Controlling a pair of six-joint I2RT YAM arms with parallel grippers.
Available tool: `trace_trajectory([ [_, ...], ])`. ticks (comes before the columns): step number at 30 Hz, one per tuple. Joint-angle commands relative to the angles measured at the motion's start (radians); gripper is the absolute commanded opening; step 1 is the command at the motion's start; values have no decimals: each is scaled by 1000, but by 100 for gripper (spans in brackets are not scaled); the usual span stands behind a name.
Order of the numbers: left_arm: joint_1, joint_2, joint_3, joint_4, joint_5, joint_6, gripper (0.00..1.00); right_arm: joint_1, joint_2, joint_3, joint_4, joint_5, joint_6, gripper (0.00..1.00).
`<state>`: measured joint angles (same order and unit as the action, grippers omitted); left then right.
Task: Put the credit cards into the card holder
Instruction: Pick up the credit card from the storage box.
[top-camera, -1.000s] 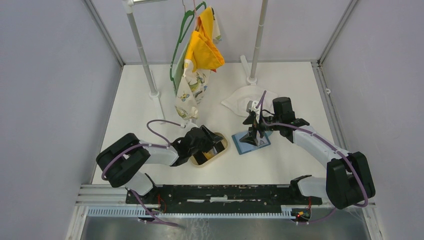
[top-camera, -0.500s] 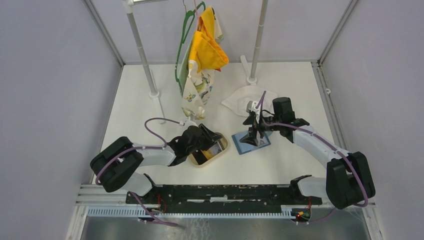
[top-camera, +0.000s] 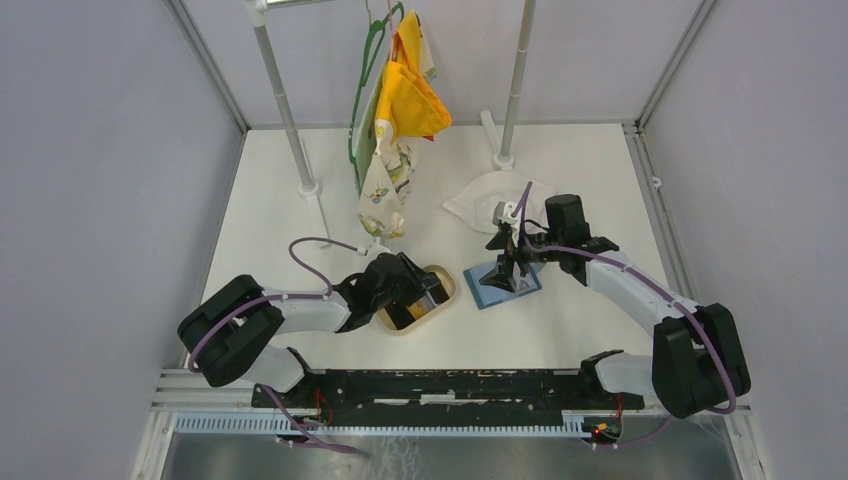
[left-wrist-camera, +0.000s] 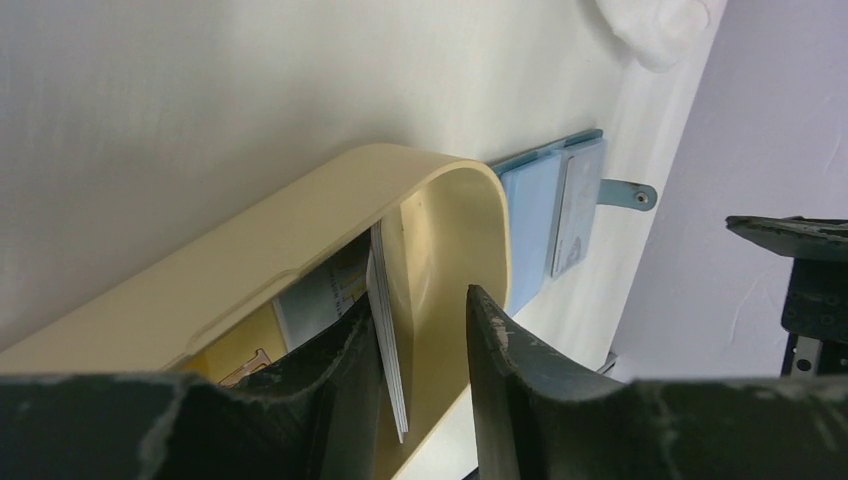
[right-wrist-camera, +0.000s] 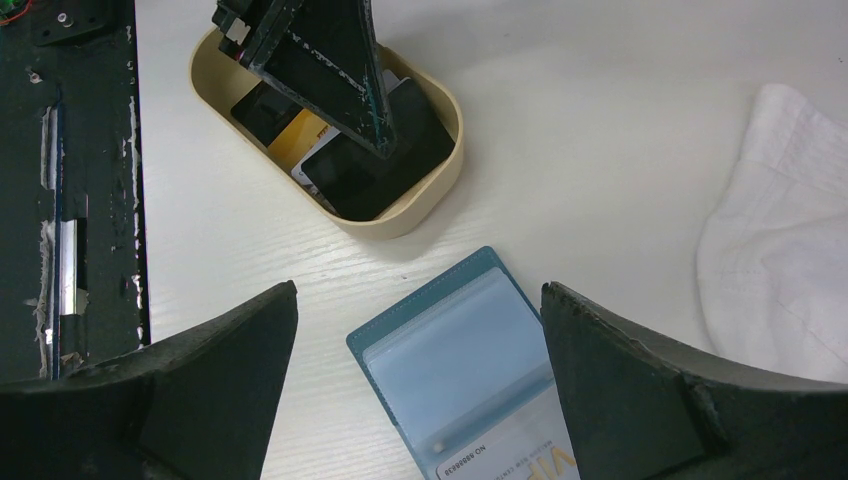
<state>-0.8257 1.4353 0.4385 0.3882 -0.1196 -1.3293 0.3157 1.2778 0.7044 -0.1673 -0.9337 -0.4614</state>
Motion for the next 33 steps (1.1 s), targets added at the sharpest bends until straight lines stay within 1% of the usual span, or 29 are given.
trace_trajectory([
  [1, 7, 13, 25, -8, 9, 59, 42, -4, -14, 24, 13, -4, -10, 97],
  [13, 23, -80, -23, -51, -10, 71, 40, -3, -12, 24, 13, -5, -11, 97],
  [22, 31, -97, -26, -87, -14, 76, 34, -3, -12, 24, 12, -7, -10, 97],
  [33, 32, -148, -23, -183, -59, 99, 31, -3, -9, 24, 13, -10, -10, 97],
])
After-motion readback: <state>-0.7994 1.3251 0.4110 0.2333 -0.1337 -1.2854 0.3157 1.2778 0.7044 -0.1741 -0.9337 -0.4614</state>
